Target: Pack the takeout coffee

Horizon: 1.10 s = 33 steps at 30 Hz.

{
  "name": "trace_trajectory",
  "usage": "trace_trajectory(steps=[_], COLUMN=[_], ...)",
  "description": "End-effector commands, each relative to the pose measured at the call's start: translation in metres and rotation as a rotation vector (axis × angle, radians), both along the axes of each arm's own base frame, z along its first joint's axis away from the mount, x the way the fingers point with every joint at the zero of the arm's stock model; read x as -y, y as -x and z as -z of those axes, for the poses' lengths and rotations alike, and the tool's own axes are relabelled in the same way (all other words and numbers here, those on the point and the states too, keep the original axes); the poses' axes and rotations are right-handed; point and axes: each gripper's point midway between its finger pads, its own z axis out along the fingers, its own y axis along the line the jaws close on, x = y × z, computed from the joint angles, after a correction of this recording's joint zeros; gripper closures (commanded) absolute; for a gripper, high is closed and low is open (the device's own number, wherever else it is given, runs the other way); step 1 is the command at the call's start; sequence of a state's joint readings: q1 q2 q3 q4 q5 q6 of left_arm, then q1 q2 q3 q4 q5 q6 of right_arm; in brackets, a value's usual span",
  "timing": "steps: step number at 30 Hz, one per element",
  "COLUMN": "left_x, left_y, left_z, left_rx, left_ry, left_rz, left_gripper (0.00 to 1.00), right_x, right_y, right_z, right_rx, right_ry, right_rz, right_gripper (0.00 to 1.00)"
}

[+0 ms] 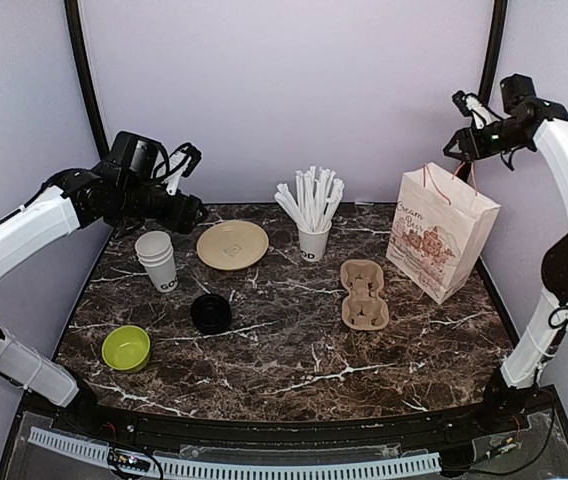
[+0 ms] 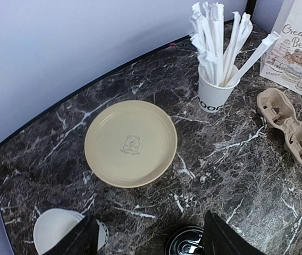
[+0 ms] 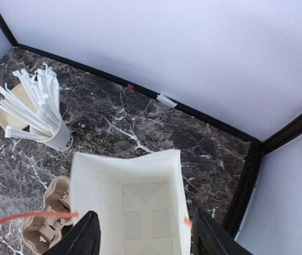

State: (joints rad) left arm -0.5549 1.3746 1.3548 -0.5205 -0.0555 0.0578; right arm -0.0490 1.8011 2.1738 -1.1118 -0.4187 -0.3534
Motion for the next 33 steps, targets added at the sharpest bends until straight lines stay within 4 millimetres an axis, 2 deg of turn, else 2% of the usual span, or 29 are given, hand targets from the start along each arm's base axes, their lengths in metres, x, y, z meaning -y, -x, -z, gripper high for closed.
trace_trajectory(steps=[1, 3, 4, 6, 7, 8, 9, 12, 16, 20, 22, 23, 28, 33], left_x=[-0.033, -0.044, -0.048, -0.056, -0.065, -0.064, -0.072, -0.078, -0.082, -0.084, -0.086, -0.087, -0.096, -0.099], left_y=[0.008, 0.008, 0.006, 0.002, -0.002, -0.003, -0.007, -0.011, -0.013, -0.020, -0.023, -0.024, -0.028, -0.031], left_z=[0.001, 0.009, 0.005, 0.016, 0.024, 0.028, 0.034, 0.044, 0.062, 0.075, 0.079, 0.080, 0.088, 0.094], left_rx=[-0.073, -0.118, -0.119, -0.178, -0.216, -0.249, -0.277, -0.313, -0.370, -0.392, -0.398, -0.401, -0.419, -0.431], left_ry=[-0.063, -0.118, -0.120, -0.126, -0.127, -0.101, -0.095, -0.094, -0.121, -0.164, -0.178, -0.186, -0.241, -0.256], left_rz=[-0.174, -0.227, -0.249, -0.273, -0.294, -0.286, -0.305, -0.319, -0.327, -0.338, -0.346, -0.354, -0.392, -0.406], left_gripper=[0.32, 0.34, 0.37, 0.41, 0.43, 0.44, 0.42, 0.38, 0.38, 0.44, 0.49, 0.51, 0.59, 0.59], right_x=[0.001, -0.009, -0.018, -0.036, -0.055, -0.073, -0.088, -0.126, -0.158, -0.175, -0.180, -0.182, -0.185, -0.182], right_y=[0.047, 0.069, 0.082, 0.106, 0.121, 0.135, 0.150, 0.179, 0.194, 0.205, 0.210, 0.212, 0.218, 0.216], right_z=[-0.060, -0.067, -0.069, -0.072, -0.070, -0.067, -0.060, -0.034, 0.021, 0.104, 0.133, 0.141, 0.155, 0.177], right_rx=[0.188, 0.230, 0.251, 0.278, 0.281, 0.281, 0.270, 0.227, 0.157, 0.076, 0.048, 0.040, 0.026, 0.006], right_ry=[0.005, -0.011, -0.020, -0.034, -0.049, -0.066, -0.084, -0.118, -0.117, -0.088, -0.091, -0.101, -0.135, -0.114], right_rz=[0.034, -0.011, -0.056, -0.145, -0.219, -0.295, -0.358, -0.501, -0.595, -0.663, -0.689, -0.691, -0.709, -0.696], right_gripper=[0.41, 0.41, 0.41, 0.42, 0.43, 0.44, 0.45, 0.47, 0.49, 0.53, 0.54, 0.55, 0.55, 0.57])
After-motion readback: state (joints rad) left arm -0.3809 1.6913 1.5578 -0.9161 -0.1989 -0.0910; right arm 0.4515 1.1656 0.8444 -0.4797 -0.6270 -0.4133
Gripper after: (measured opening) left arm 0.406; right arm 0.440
